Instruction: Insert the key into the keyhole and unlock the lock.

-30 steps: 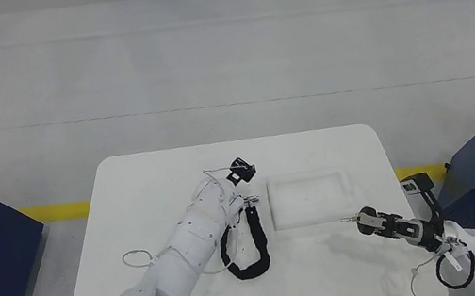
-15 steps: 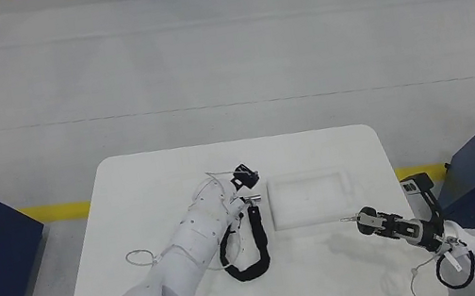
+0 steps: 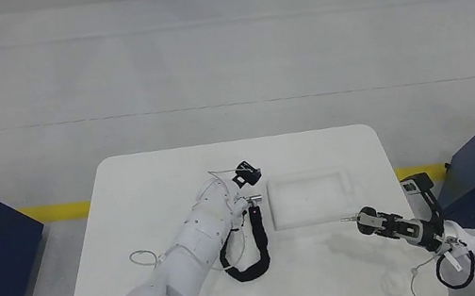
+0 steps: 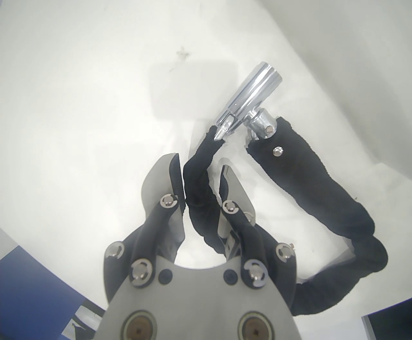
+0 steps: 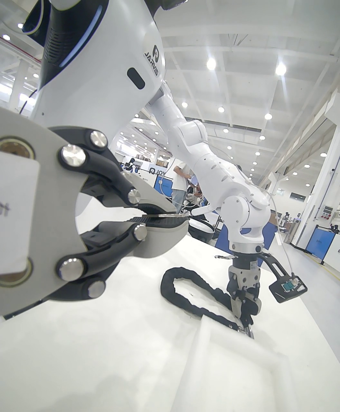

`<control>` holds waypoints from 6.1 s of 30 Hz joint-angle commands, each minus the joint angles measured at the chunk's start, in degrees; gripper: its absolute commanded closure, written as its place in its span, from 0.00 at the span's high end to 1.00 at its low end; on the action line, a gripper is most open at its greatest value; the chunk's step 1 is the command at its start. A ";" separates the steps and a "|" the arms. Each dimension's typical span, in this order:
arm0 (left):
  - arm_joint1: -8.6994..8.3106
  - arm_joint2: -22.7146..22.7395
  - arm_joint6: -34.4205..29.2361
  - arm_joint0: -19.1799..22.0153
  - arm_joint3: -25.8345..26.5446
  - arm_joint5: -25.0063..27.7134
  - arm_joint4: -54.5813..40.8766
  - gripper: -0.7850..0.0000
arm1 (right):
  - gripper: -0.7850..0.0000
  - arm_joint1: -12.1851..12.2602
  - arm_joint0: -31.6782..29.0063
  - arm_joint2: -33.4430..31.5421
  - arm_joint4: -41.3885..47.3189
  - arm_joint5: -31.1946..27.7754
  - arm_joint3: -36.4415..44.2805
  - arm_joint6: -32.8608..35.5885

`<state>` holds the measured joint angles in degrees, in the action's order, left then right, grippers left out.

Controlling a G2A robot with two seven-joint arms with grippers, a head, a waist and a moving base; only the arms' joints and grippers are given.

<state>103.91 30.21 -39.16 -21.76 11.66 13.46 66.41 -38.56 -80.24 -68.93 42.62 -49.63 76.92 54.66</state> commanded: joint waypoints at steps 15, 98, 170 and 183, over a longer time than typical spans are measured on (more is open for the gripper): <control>1.21 0.44 -2.79 0.17 -1.59 0.30 -0.25 0.20 | 0.00 0.00 0.00 0.00 0.00 0.00 0.00 0.00; -21.47 16.15 -1.19 -53.89 80.68 -51.09 89.98 0.00 | 0.00 0.00 0.00 0.00 0.00 0.00 0.00 0.00; -25.40 40.29 52.18 -53.18 72.63 20.91 -10.75 0.00 | 0.00 0.00 0.00 0.00 0.00 0.00 0.00 0.00; -25.25 40.02 59.66 -55.51 75.21 11.99 -4.08 0.00 | 0.00 -1.79 -1.70 1.25 -5.44 -7.77 5.48 -7.78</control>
<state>78.59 70.61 18.19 -76.76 86.68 27.17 60.53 -40.07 -81.68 -68.17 37.74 -56.36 81.87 47.79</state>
